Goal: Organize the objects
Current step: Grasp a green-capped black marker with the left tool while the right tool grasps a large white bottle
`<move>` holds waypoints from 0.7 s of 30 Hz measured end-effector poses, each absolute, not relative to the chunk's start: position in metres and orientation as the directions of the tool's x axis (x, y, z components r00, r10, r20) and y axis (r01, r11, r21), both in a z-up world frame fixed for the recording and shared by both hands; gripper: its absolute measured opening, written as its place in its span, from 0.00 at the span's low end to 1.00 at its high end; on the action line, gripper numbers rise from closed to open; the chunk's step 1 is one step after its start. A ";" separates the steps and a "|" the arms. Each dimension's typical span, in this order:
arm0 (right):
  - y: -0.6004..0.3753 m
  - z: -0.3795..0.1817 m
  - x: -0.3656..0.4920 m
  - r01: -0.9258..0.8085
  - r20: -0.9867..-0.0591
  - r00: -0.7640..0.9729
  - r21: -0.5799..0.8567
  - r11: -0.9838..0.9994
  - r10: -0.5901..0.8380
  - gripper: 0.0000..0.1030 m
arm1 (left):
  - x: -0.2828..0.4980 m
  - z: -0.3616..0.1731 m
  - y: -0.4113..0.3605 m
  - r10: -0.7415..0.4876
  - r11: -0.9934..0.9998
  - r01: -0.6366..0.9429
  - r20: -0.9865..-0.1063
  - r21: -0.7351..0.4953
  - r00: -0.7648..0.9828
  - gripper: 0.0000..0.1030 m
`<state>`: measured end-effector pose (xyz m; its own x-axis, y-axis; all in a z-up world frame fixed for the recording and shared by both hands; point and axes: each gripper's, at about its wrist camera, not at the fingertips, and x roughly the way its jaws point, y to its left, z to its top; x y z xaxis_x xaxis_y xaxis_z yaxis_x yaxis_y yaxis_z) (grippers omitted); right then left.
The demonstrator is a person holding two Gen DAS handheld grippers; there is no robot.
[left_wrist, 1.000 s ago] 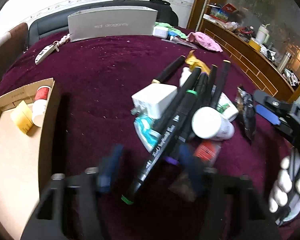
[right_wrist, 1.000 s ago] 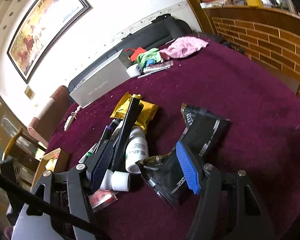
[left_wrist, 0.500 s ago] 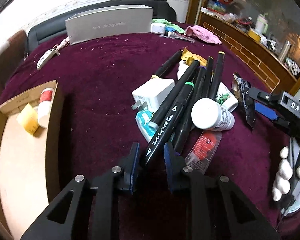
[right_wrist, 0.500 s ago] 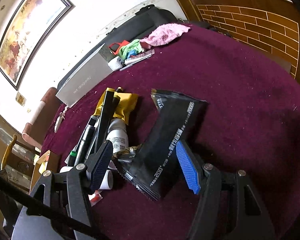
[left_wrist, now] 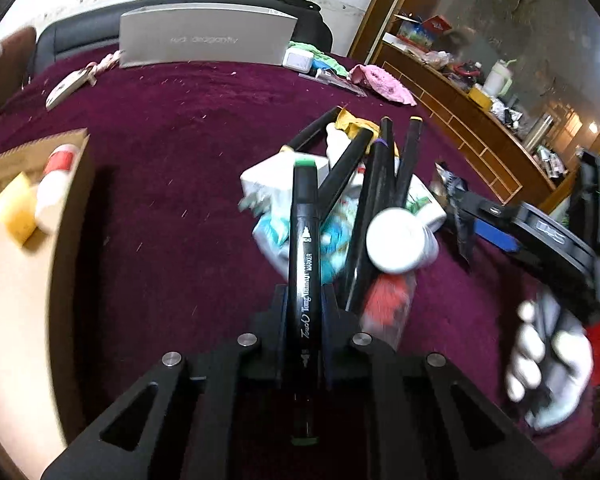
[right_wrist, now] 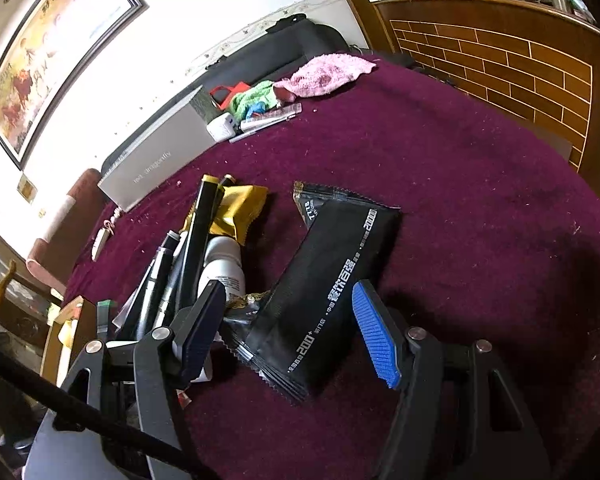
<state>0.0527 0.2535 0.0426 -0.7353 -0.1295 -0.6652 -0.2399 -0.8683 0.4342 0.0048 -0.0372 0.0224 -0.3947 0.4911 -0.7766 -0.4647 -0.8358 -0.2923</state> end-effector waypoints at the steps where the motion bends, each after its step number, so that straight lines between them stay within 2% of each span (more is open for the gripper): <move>1: 0.252 0.042 0.052 -0.239 -0.669 -0.732 0.429 -0.871 -0.128 0.63 | 0.010 0.023 -0.042 0.487 -0.837 -0.463 -0.782 -0.290 -0.389 0.11; 9: 0.247 0.042 0.052 -0.235 -0.676 -0.729 0.399 -0.886 -0.110 0.63 | 0.009 0.017 -0.044 0.427 -0.875 -0.404 -0.819 -0.267 -0.383 0.13; 15: 0.243 0.047 0.054 -0.200 -0.658 -0.742 0.406 -0.892 -0.133 0.63 | 0.018 0.014 -0.027 0.358 -0.887 -0.442 -0.804 -0.134 -0.474 0.14; 18: 0.234 0.054 0.056 -0.114 -0.648 -0.729 0.431 -0.895 -0.219 0.63 | 0.019 0.017 -0.041 0.414 -0.871 -0.444 -0.801 -0.210 -0.433 0.11; 21: 0.207 0.064 0.056 0.053 -0.678 -0.670 0.363 -0.930 -0.303 0.64 | 0.026 0.025 -0.058 0.464 -0.856 -0.442 -0.774 -0.268 -0.430 0.11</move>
<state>0.0557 0.2066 0.0644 -0.6697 -0.3028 -0.6781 0.0527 -0.9302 0.3634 0.0257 -0.0577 0.0247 -0.4297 0.4643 -0.7745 -0.4415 -0.8562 -0.2683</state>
